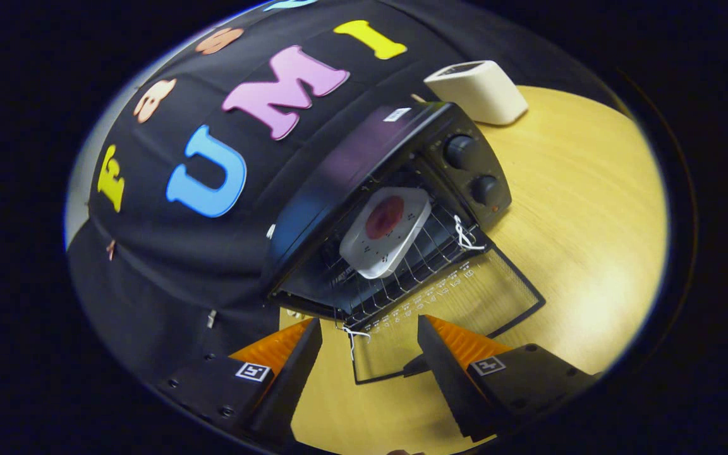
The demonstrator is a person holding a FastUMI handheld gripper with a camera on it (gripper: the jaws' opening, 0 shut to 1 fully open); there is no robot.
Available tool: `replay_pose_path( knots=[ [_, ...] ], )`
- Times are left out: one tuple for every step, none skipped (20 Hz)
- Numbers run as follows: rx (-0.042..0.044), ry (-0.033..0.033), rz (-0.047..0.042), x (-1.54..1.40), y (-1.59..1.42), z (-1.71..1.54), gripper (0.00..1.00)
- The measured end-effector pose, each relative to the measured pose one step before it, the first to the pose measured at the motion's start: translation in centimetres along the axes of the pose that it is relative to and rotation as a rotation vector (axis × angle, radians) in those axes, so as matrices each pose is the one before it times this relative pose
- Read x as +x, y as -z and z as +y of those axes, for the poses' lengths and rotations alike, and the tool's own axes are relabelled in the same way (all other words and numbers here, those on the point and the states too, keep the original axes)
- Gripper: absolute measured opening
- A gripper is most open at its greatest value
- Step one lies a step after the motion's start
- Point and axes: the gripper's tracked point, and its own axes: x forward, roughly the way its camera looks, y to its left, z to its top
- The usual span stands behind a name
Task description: Open the toaster oven, put the food inside, and close the toaster oven door.
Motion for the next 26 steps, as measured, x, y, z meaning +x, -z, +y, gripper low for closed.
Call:
replay_pose_path(
  knots=[
    [-0.05882,0.01022,0.00118,-0.433,0.223,-0.289,0.98],
    [-0.05268,0.00838,0.00303,-0.285,0.277,-0.137,0.98],
    [-0.04948,0.01358,0.0089,-0.15,0.349,-0.307,0.98],
    [-0.0531,0.01835,0.00935,-0.149,0.523,-0.505,0.98],
    [-0.05914,0.02641,0.01135,-0.102,0.441,-0.711,0.99],
    [-0.05549,0.02331,0.01357,-0.072,0.692,-0.649,0.99],
    [-0.04694,0.01095,0.01048,-0.085,0.609,-0.328,0.99],
    [-0.03685,0.00332,0.00681,-0.105,0.576,-0.165,0.99],
    [-0.03566,0.00883,0.00794,-0.054,0.591,-0.286,0.99],
    [-0.03755,0.01239,0.01146,0.007,0.814,-0.442,0.99],
    [-0.03089,0.00645,0.01664,0.012,0.86,-0.285,0.99],
    [-0.02777,0.00853,0.01212,0.064,0.766,-0.139,0.99],
    [-0.02844,0.01082,0.01802,0.207,0.957,-0.281,0.99],
    [-0.02506,0.01547,0.01973,0.404,1.01,-0.281,0.99],
    [-0.02014,0.01479,0.0246,0.296,1.048,-0.291,0.99],
    [-0.01785,0.01544,0.02861,0.418,1.05,-0.172,0.99],
    [-0.01651,0.01898,0.02663,0.344,0.817,-0.282,0.99],
    [-0.01533,0.01078,0.0155,0.367,0.554,-0.08,0.99],
    [-0.01665,0.01043,0.00393,0.409,0.309,-0.084,0.99],
    [-0.01947,0.01075,-0.00199,0.449,0.128,-0.058,0.99],
    [-0.01842,0.00815,-0.00442,0.393,0.05,-0.023,0.99],
    [-0.01397,0.00761,-0.00042,0.412,0.124,0.022,0.99],
    [-0.00802,0.00737,0.00374,0.311,0.106,-0.022,0.99],
    [-0.00313,0.00259,0.00062,0.303,0.082,0.097,0.99],
    [0.00175,-0.00513,-0.00601,0.202,-0.146,0.243,0.99],
    [0.0043,-0.00269,-0.00893,0.239,-0.29,0.265,0.99]
  ],
)
